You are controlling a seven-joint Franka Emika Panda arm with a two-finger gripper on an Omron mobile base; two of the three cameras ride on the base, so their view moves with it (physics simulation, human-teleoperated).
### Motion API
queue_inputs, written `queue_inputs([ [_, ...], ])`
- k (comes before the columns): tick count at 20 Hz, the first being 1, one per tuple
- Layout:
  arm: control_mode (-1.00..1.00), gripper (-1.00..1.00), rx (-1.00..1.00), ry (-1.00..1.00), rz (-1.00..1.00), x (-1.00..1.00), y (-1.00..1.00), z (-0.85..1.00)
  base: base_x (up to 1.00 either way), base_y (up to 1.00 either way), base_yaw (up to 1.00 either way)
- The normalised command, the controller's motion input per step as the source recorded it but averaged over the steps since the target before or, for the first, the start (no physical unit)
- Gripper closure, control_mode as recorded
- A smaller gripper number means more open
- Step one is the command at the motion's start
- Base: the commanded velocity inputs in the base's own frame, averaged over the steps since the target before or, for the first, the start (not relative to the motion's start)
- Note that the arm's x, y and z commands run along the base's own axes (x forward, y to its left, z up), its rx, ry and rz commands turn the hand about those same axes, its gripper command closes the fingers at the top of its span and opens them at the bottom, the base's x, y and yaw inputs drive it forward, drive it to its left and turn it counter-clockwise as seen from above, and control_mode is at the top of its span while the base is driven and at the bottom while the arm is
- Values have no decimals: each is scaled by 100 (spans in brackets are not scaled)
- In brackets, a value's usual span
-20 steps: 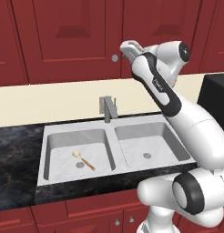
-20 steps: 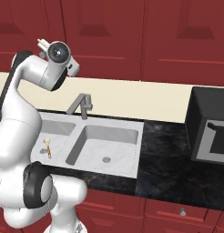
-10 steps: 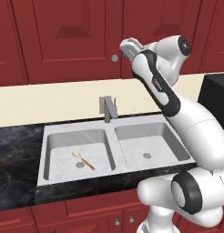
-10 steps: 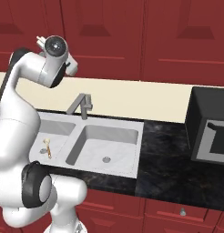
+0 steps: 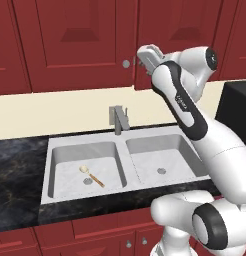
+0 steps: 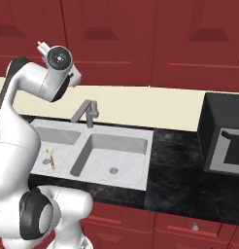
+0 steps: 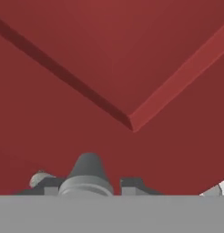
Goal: Open the cabinet, pick the kettle from the cabinet, and place it in the sink.
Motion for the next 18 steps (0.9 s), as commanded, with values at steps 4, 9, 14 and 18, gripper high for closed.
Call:
queue_inputs([
  [4,-100,100,8,0,0,-30,-48,1,0,0,0],
  [9,-100,100,4,0,-1,-38,-52,1,0,0,0],
  [14,-100,100,2,0,0,-42,-55,0,0,0,0],
  [18,-100,100,0,0,0,-42,-53,0,0,0,0],
])
